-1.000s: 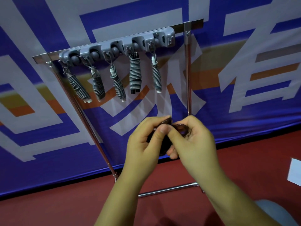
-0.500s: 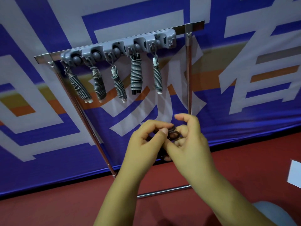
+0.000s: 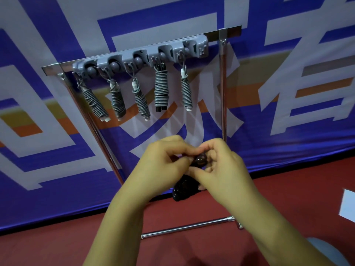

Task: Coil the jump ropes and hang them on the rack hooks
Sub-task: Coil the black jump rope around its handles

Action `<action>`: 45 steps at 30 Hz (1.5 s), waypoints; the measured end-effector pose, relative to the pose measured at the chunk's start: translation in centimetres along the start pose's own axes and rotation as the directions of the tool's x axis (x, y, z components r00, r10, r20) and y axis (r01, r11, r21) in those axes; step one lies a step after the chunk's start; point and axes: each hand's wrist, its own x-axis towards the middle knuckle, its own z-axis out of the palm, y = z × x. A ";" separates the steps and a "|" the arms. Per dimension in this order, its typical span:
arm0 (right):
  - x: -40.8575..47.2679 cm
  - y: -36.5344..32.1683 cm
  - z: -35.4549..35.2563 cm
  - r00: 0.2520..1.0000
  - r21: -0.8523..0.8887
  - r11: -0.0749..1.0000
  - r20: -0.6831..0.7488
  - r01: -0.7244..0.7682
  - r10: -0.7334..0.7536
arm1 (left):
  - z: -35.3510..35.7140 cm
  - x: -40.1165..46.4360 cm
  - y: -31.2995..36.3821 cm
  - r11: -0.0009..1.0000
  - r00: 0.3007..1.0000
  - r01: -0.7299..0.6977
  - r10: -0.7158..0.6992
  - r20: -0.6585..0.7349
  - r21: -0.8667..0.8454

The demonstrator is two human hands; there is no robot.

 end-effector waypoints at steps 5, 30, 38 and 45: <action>0.1 0.7 -0.3 1.000 -0.117 0.993 -0.006 0.024 -0.025 | 0.3 -0.6 0.1 0.970 0.992 -0.104 0.084 0.097 0.220; 1.3 1.3 -1.7 0.943 -0.211 0.919 0.096 0.332 -0.319 | -1.1 0.3 -0.5 0.994 0.991 -0.109 0.110 -0.071 0.016; 1.5 -1.1 -2.8 0.952 -0.015 0.972 0.207 0.234 -0.226 | -1.9 0.8 -0.8 0.960 1.000 -0.024 0.028 0.010 -0.278; 1.4 -1.2 -2.7 0.956 0.109 0.978 0.216 0.176 -0.196 | -1.5 1.2 -2.1 0.862 0.998 0.005 0.024 0.051 -0.507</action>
